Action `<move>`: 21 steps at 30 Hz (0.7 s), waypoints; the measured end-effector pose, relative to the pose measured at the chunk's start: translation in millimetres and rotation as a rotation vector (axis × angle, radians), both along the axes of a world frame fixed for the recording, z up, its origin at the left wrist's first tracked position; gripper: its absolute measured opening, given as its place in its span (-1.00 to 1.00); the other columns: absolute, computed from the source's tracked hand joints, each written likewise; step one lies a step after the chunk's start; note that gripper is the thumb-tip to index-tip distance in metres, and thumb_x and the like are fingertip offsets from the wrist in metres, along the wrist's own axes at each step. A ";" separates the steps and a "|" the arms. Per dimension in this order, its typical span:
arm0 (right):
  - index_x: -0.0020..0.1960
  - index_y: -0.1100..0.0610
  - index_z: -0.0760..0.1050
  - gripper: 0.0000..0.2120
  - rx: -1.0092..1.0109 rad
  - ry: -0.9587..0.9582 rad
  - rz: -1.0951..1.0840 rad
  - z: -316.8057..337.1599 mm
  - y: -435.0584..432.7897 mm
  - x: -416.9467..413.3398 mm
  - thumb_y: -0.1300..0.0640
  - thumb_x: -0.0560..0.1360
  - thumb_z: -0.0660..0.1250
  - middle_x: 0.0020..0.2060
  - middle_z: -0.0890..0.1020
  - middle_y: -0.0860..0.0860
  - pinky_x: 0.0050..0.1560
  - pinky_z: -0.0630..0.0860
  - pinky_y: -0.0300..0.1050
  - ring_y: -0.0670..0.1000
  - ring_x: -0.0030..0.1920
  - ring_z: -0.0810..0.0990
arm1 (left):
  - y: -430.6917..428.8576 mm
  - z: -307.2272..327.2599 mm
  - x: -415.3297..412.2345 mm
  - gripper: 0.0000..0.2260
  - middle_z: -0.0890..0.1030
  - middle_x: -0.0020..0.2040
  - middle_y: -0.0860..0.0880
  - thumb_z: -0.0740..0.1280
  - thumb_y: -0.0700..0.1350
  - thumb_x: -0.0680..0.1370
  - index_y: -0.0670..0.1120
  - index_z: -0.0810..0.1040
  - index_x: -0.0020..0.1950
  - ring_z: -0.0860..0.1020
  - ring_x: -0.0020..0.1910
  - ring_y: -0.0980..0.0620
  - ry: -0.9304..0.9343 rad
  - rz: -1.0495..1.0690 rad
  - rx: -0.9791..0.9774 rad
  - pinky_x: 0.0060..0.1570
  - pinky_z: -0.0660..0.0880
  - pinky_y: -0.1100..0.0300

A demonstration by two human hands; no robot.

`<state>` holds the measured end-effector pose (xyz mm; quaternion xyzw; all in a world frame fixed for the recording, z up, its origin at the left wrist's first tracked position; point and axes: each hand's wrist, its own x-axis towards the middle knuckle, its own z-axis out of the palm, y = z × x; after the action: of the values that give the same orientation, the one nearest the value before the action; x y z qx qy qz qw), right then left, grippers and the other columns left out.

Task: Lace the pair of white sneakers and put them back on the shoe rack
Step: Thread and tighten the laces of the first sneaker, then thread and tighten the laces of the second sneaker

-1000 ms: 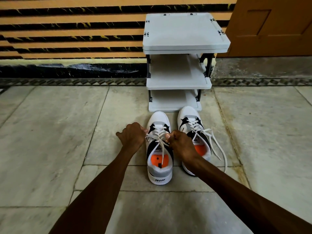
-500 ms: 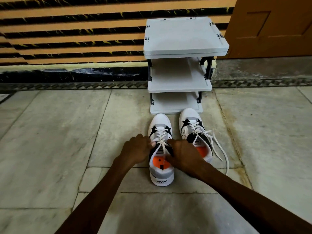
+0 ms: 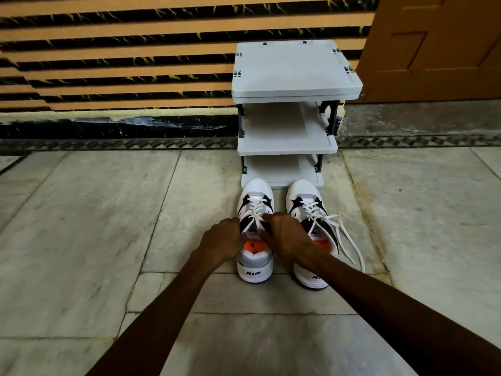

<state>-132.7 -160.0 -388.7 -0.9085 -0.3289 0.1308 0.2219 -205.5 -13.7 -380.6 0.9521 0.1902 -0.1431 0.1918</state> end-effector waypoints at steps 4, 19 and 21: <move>0.12 0.16 0.57 -0.75 0.091 0.045 0.004 4.2 -6.6 3.7 0.06 0.51 0.34 -0.03 0.65 0.18 -0.09 0.45 -0.14 0.17 -0.01 0.62 | -3.8 1.2 4.4 -0.61 0.49 0.25 -0.19 0.21 0.09 0.58 -0.13 0.42 0.30 0.50 0.20 -0.22 -0.001 -0.006 0.073 0.11 0.46 -0.03; -0.16 0.11 0.58 -0.72 0.020 0.028 -0.555 11.0 -112.3 22.5 -0.11 0.40 0.43 -0.18 0.67 0.08 -0.23 0.48 -0.12 0.12 -0.13 0.63 | -107.4 -2.9 59.6 -0.59 0.61 0.10 -0.15 0.42 -0.02 0.46 -0.09 0.49 0.27 0.58 0.08 -0.13 -0.339 -0.130 -0.208 0.04 0.52 0.05; -0.22 0.14 0.61 -0.67 0.016 0.120 -0.585 5.2 -116.2 25.9 -0.14 0.41 0.43 -0.23 0.69 0.10 -0.22 0.49 -0.12 0.12 -0.13 0.66 | -112.4 -9.0 62.8 -0.60 0.58 0.10 -0.14 0.42 -0.03 0.46 -0.09 0.49 0.26 0.56 0.08 -0.13 -0.361 -0.121 -0.191 0.03 0.50 0.05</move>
<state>-106.8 -276.1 -383.5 -0.9536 -0.0407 0.1122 0.2764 -142.7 -126.1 -389.6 0.9495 0.0807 0.0010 0.3032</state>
